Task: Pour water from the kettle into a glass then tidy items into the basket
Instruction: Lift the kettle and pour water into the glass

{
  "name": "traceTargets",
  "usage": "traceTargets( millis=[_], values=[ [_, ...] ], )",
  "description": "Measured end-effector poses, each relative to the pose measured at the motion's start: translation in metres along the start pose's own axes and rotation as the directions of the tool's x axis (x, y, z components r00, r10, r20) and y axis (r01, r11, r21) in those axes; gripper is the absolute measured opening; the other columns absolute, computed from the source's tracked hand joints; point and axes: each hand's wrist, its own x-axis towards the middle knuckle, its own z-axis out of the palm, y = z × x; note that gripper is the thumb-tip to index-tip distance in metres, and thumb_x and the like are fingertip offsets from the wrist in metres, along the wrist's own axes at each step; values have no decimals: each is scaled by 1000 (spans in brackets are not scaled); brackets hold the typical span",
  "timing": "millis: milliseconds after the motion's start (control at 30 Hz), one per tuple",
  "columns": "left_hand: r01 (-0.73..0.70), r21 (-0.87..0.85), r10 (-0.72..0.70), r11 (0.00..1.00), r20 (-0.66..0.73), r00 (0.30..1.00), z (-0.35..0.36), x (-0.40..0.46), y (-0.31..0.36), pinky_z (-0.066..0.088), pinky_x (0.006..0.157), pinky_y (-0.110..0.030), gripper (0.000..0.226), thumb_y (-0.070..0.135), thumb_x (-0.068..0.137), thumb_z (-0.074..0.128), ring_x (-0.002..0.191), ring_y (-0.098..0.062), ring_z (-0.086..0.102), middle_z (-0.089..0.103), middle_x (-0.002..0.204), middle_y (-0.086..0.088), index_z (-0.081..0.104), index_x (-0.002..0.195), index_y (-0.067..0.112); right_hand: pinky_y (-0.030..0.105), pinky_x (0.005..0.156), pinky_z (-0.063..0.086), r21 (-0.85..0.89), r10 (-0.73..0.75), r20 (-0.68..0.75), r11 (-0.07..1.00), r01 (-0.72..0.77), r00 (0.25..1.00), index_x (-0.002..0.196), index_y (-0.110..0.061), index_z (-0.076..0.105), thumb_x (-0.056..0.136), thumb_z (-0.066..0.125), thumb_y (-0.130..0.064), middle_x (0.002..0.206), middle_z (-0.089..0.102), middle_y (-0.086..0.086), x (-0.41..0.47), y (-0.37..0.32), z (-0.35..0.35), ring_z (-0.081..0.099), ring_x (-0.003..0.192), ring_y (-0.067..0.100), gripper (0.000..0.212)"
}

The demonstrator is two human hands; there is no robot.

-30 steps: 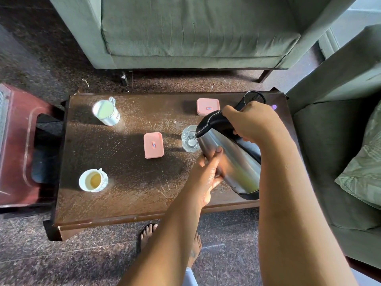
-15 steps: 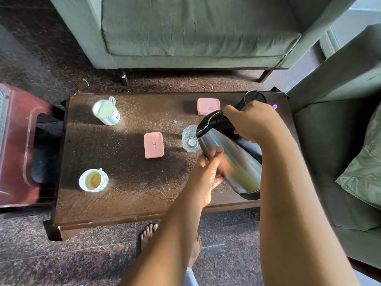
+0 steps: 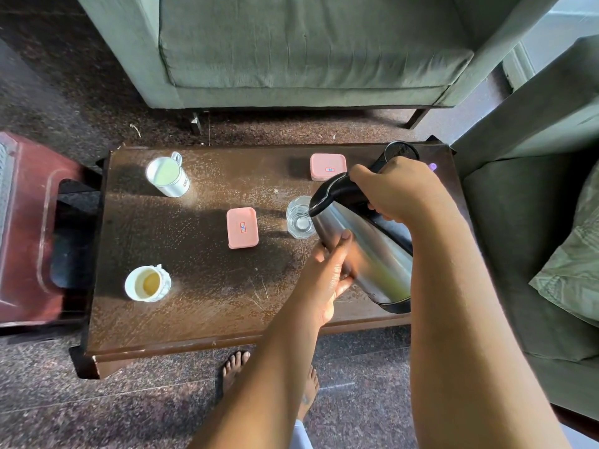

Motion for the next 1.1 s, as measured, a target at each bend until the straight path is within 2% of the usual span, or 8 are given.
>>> traceTargets(
  millis=[267, 467, 567, 700, 867, 1100],
  values=[
    [10, -15, -10, 1000, -4, 1000, 1, -2, 2, 53, 80, -29, 40, 35, 90, 63, 98, -15, 63, 66, 105, -2, 54, 124, 16, 37, 78, 55, -8, 1, -10, 1000, -1, 1000, 75, -8, 65, 78, 41, -54, 74, 66, 12, 0, 0, 3, 63, 76, 32, 52],
    [3, -1, -3, 1000, 11, 1000, 1, -4, 3, 52, 85, -32, 45, 36, 89, 64, 98, -14, 62, 65, 106, 0, 52, 129, 17, 37, 77, 55, 3, -3, -9, 1000, 3, 1000, 74, -8, 65, 79, 41, -54, 76, 67, 11, 0, 1, 1, 64, 76, 31, 52],
    [5, 2, -5, 1000, 27, 1000, 1, -4, 3, 49, 92, -35, 39, 36, 90, 63, 100, -15, 62, 65, 106, -2, 54, 123, 18, 38, 77, 55, 1, -9, -11, 1000, 9, 1000, 74, -9, 65, 77, 41, -56, 78, 69, 11, 0, 1, 2, 64, 76, 31, 53],
    [2, -2, -2, 1000, 35, 999, 0, -4, 2, 51, 83, -30, 32, 34, 91, 61, 92, -13, 62, 64, 98, 1, 55, 119, 19, 39, 77, 55, 1, -11, -10, 1000, 11, 1000, 75, -9, 65, 76, 40, -55, 79, 69, 11, 0, 1, 3, 65, 77, 31, 52],
    [-3, -9, 4, 1000, 18, 1000, -1, -4, 0, 53, 75, -26, 39, 35, 91, 62, 96, -14, 63, 66, 104, 1, 54, 125, 18, 38, 77, 55, -12, -16, -13, 1000, 16, 1000, 74, -9, 64, 79, 40, -53, 79, 68, 12, 0, 2, 5, 64, 77, 31, 50],
    [8, 17, -8, 1000, -19, 1000, -2, -2, -3, 52, 92, -37, 44, 37, 89, 64, 110, -23, 62, 66, 114, -9, 54, 126, 16, 33, 72, 49, -19, -11, -6, 1000, 10, 1000, 75, -9, 62, 79, 40, -54, 74, 64, 12, 2, 3, 8, 59, 74, 32, 51]
  ],
)
